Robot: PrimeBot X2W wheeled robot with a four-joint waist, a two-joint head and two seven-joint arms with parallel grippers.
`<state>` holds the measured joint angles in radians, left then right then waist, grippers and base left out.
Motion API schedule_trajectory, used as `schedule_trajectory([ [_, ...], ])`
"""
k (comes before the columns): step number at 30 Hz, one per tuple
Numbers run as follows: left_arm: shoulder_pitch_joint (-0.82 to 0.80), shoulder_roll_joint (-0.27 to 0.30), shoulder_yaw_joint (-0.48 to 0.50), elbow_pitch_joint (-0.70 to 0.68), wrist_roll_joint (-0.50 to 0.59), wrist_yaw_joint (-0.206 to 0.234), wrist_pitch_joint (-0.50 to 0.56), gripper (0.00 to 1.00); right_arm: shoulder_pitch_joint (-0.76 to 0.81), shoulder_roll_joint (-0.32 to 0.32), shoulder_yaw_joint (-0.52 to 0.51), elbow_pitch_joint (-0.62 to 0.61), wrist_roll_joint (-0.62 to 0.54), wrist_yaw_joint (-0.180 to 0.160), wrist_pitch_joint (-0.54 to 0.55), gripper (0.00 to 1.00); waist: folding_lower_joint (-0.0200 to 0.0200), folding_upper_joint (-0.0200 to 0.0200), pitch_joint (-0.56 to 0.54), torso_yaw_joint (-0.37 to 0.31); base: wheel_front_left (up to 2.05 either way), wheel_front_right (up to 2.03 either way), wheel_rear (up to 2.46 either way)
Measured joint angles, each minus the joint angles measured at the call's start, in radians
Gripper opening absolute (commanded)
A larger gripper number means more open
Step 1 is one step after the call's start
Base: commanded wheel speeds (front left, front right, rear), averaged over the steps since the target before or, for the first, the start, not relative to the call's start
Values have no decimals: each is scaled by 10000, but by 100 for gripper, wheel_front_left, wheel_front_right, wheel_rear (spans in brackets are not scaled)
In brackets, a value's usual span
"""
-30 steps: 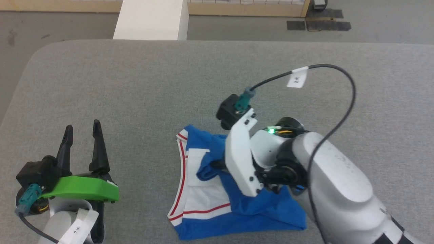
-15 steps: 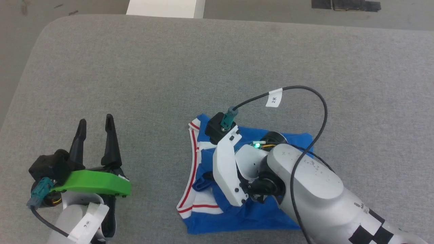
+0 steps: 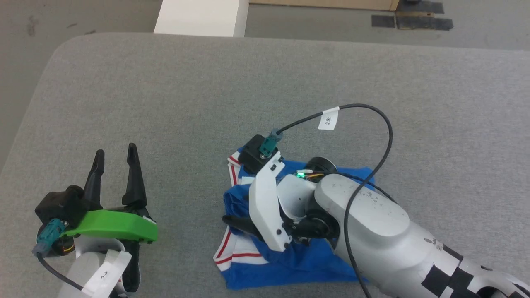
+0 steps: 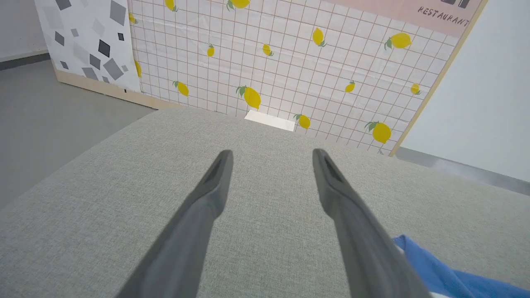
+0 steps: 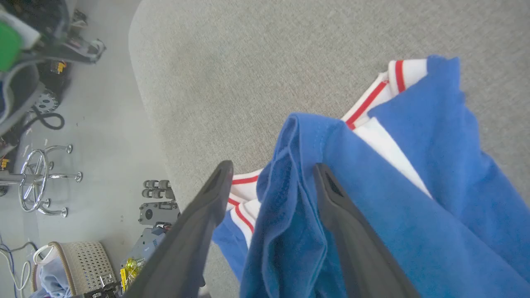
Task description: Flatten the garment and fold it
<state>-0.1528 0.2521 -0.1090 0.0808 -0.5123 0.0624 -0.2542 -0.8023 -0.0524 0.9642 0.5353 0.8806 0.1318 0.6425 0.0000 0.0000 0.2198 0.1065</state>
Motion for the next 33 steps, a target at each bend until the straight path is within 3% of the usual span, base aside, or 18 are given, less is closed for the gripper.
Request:
schedule_trajectory([
  [6,255,52,38,-19,8,4,-29,100,-241,15,6,-477,403,0,-702,100,-1,0,-492,-205,0,0,0],
  [12,623,171,86,-215,8,90,8,100,-258,-238,-794,-715,341,0,-1787,100,-1,0,-962,-453,0,0,0],
  [18,811,263,96,-483,8,196,81,100,72,-1070,-2092,-926,128,0,-2589,100,-1,0,-1189,-759,0,0,0],
  [26,995,286,92,-658,6,284,153,100,1622,-2121,-4027,-1325,-403,0,-2871,100,-1,0,-1291,-1088,0,0,0],
  [33,1071,280,90,-686,-6,351,153,100,3360,-2462,-5906,-1877,-1139,0,-2886,100,-1,0,-1289,-1216,0,0,0],
])
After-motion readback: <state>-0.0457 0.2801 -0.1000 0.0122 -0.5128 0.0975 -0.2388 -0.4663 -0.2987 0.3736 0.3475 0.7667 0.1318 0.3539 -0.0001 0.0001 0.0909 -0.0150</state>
